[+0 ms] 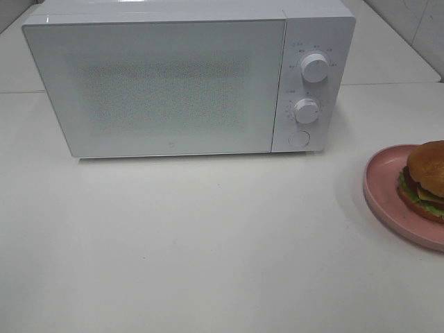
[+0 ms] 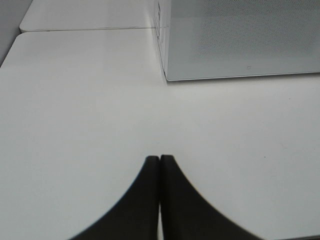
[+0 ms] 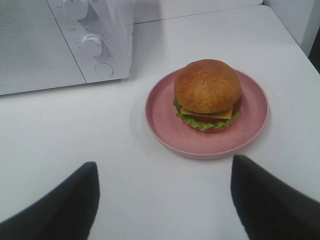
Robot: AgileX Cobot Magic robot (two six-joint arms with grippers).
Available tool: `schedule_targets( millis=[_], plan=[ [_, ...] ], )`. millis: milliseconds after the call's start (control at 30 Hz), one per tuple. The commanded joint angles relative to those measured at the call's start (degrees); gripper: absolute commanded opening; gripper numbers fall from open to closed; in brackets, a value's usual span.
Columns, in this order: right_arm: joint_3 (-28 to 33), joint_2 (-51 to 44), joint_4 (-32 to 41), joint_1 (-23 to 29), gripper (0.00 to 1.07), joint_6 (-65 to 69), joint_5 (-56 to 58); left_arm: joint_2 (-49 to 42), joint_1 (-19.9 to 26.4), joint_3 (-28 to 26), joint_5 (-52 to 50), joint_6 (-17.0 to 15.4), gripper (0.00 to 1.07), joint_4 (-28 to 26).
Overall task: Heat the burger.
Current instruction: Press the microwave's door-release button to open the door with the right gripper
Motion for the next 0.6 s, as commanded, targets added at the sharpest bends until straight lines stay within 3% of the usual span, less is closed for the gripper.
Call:
schedule_targets(
  millis=[33, 600],
  plan=[
    [0.11, -1.6, 0.34, -0.34, 0.69, -0.8, -0.8, -1.49, 0.23, 0.0, -0.69, -0.11, 0.0, -0.23],
    [0.11, -1.6, 0.34, -0.34, 0.69, -0.8, -0.8, -1.49, 0.23, 0.0, -0.69, -0.11, 0.0, -0.23]
  ],
)
